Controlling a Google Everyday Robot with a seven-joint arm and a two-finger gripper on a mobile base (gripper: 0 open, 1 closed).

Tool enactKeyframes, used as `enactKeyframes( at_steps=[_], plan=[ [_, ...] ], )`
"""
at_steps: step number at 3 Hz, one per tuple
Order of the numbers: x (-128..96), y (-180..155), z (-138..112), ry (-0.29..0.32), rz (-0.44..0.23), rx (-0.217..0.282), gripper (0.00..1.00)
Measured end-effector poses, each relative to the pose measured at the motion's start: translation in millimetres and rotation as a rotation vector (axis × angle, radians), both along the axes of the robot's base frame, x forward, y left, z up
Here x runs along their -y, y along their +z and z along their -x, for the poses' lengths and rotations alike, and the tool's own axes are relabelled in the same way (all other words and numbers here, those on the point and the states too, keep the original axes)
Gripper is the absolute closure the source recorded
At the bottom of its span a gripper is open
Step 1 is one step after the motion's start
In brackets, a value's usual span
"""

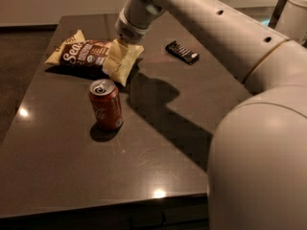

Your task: Pick brown chip bag

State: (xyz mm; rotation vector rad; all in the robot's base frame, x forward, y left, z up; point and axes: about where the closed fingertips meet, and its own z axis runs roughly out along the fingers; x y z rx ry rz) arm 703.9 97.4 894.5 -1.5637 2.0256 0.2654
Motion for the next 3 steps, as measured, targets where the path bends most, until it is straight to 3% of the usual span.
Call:
enactKeyframes(
  at_steps=[2,3],
  plan=[
    [-23,-16,-8,0.048,0.065,-0.028,0.0],
    [-26,-24,-7,0.069,0.099,-0.042,0.18]
  ],
)
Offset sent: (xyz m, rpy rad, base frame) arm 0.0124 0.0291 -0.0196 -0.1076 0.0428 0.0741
